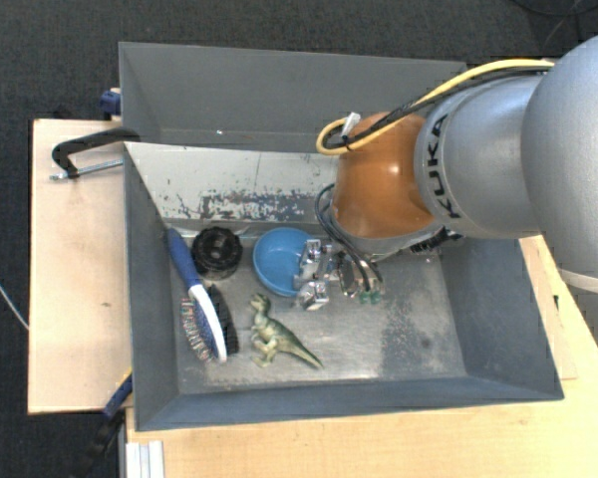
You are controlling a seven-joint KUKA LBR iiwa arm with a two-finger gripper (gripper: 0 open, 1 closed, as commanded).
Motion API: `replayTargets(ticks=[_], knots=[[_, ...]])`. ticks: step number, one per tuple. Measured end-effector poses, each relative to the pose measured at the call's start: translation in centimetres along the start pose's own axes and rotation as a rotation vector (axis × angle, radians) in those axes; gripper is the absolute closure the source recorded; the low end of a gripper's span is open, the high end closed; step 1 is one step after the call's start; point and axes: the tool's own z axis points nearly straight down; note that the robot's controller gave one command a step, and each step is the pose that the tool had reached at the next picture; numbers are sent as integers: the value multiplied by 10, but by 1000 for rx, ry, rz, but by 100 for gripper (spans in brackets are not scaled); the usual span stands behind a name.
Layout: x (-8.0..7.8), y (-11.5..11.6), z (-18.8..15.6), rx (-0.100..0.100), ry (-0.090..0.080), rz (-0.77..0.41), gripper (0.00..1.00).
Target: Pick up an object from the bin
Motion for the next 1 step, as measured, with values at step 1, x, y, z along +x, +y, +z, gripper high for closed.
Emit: replayTargets(ticks=[1], knots=[[3,18,-138,4,-14,16,100]])
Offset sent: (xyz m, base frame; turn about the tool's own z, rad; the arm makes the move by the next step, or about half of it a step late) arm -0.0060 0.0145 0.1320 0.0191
